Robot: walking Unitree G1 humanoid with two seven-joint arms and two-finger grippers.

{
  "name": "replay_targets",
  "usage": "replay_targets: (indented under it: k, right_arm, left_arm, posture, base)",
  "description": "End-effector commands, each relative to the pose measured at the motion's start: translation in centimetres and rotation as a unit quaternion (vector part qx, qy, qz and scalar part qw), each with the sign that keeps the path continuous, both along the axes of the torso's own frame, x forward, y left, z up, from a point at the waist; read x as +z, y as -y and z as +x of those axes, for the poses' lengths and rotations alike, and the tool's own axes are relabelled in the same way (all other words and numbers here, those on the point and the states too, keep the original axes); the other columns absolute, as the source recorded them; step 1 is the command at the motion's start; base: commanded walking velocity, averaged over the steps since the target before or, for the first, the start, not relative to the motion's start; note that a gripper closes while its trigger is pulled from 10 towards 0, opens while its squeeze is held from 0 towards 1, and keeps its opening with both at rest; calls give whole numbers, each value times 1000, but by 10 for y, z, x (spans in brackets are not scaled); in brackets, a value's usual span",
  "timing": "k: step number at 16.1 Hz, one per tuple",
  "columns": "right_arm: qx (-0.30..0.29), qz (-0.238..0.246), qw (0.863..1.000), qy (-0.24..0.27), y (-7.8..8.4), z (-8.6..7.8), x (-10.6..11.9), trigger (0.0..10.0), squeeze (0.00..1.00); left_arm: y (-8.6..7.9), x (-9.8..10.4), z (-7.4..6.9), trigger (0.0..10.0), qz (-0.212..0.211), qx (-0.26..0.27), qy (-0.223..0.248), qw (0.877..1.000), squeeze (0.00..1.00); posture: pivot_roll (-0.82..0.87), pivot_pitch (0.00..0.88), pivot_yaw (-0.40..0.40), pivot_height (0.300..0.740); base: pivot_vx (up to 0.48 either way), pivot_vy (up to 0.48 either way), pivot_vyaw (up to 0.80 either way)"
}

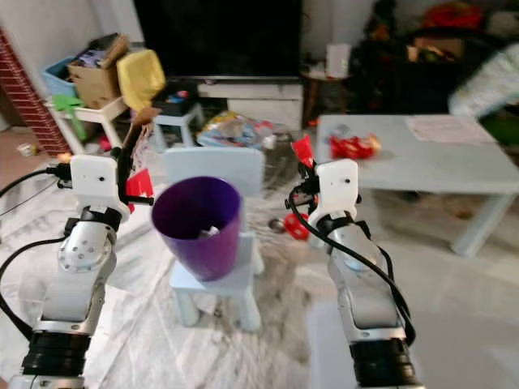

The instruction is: Picking trash to rubbish bin

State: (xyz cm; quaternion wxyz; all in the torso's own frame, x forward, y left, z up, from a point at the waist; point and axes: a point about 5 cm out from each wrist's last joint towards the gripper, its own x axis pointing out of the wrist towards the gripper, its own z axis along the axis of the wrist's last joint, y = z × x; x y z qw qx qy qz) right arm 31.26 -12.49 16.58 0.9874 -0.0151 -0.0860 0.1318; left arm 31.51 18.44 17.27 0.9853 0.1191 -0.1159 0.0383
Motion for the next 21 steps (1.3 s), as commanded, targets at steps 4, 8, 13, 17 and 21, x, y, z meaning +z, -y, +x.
replay_targets:
  k: [4,8,13,17,21]
  right_arm:
    - [23,1,1000,12,-10,2,6,0,0]
    - [28,1,1000,10,-12,2,5,0,0]
    - [33,4,999,10,-14,2,5,0,0]
    - [32,3,999,9,-13,3,5,0,0]
    - [33,3,999,8,-13,3,5,0,0]
  left_arm:
    - [-3,7,2,0,-2,12,12,1000,0]
    - [2,6,3,2000,-33,4,13,999,0]
    - [4,7,3,0,-53,-4,15,998,0]
    - [4,5,3,0,-53,-7,10,999,0]
    - [4,5,4,0,-54,-7,9,998,0]
  posture:
    - [-12,2,18,740]
    - [-12,2,18,740]
    - [-12,5,12,740]
    - [-15,7,14,740]
    - [-16,6,13,740]
  base:
    - [96,0,0]
    - [0,0,0]
    - [0,147,0]
    - [0,480,0]
    - [0,480,0]
